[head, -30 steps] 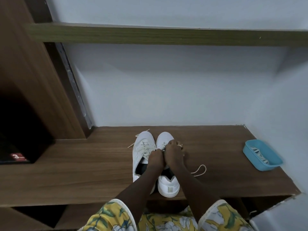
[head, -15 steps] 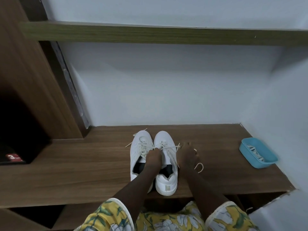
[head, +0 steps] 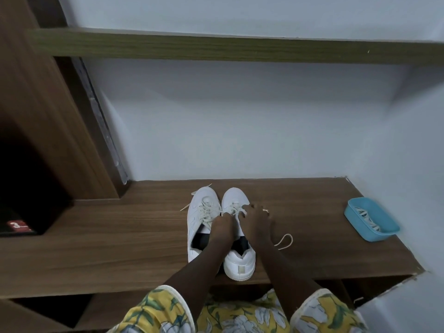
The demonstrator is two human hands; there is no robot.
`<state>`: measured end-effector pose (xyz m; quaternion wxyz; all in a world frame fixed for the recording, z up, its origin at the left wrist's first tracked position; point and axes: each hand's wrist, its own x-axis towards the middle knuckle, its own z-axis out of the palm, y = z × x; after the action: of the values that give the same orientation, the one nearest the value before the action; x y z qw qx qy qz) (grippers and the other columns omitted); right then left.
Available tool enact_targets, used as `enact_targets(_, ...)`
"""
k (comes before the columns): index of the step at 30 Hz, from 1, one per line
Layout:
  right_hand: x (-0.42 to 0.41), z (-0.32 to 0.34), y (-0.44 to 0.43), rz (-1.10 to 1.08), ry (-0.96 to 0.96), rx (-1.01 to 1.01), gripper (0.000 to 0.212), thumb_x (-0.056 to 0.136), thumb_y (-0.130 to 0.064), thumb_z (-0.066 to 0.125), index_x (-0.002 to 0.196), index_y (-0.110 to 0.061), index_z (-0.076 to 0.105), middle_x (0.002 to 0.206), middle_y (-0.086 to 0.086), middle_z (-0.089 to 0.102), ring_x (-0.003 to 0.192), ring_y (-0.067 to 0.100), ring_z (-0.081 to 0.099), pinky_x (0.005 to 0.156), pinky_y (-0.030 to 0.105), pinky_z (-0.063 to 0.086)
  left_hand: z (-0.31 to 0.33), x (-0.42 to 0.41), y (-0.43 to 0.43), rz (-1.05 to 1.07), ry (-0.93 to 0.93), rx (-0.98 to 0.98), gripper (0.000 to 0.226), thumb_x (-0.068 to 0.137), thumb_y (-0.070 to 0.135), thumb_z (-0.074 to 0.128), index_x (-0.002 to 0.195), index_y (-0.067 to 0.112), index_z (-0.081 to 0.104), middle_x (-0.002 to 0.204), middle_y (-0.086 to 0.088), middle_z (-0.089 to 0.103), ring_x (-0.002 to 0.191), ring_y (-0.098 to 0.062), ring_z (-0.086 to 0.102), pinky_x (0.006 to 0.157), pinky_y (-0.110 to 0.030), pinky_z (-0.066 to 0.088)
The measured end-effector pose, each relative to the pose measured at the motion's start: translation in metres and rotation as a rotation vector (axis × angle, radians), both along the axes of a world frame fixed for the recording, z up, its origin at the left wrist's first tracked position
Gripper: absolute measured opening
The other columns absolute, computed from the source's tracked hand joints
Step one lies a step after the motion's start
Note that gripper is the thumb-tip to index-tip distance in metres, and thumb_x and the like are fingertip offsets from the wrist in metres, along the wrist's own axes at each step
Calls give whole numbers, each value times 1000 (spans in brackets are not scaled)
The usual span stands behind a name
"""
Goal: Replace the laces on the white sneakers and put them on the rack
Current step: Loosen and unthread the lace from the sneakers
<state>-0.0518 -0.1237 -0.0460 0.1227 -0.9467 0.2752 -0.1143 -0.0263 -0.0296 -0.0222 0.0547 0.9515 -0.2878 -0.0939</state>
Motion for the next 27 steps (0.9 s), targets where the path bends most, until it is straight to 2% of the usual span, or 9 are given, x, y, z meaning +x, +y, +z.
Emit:
enact_targets(5,7,-3,12,152,63,-62,30,97,-22,40,113,-17,65,121,3,57,118,25,49,102,39,35,-2,2,1,9,23,-9,27,96,7,44,122,4,49,126,-12,52,115,-24,53,95,-31,43)
enact_targets(10,8,0,14,141,-19,-22,29,96,-13,40,104,-10,67,108,8,63,106,28,56,86,36,42,-3,2,-1,25,55,-32,31,93,13,53,123,5,47,125,-11,53,113,-23,55,95,-31,43)
enact_targets(13,9,1,15,56,-29,88,29,96,-19,40,99,-11,68,103,6,65,100,24,59,76,32,43,-5,1,-2,36,51,-62,28,96,8,44,123,4,45,127,-12,52,114,-24,54,94,-30,42)
enact_targets(16,7,3,15,-65,-92,280,24,93,-18,44,90,-9,67,94,7,66,91,25,61,65,27,36,-7,1,-2,56,70,-95,26,96,6,43,121,3,46,124,-14,53,113,-24,55,91,-29,43)
enact_targets(18,8,6,13,-145,-141,389,23,93,-15,45,93,-8,67,94,8,67,90,26,61,66,25,34,-7,0,-2,67,72,-101,26,95,4,44,121,2,45,123,-15,54,113,-26,54,90,-30,44)
enact_targets(20,9,6,8,-250,-164,474,23,92,-16,47,97,-8,68,94,8,68,91,28,61,69,26,38,-6,0,-1,66,64,-92,28,95,1,43,123,0,44,125,-17,52,115,-28,53,92,-31,43)
enact_targets(23,12,-1,1,-387,-178,450,25,89,-23,48,94,-13,70,88,10,69,84,31,63,76,34,49,-6,0,0,65,58,-91,29,94,-2,42,123,-1,44,126,-17,52,117,-28,52,93,-32,42)
enact_targets(27,7,-8,-10,-488,-189,479,29,89,-26,44,89,-10,69,87,12,69,82,32,63,76,39,52,-7,-1,1,90,89,-103,29,93,-2,43,122,0,45,123,-17,54,115,-28,53,91,-31,43)
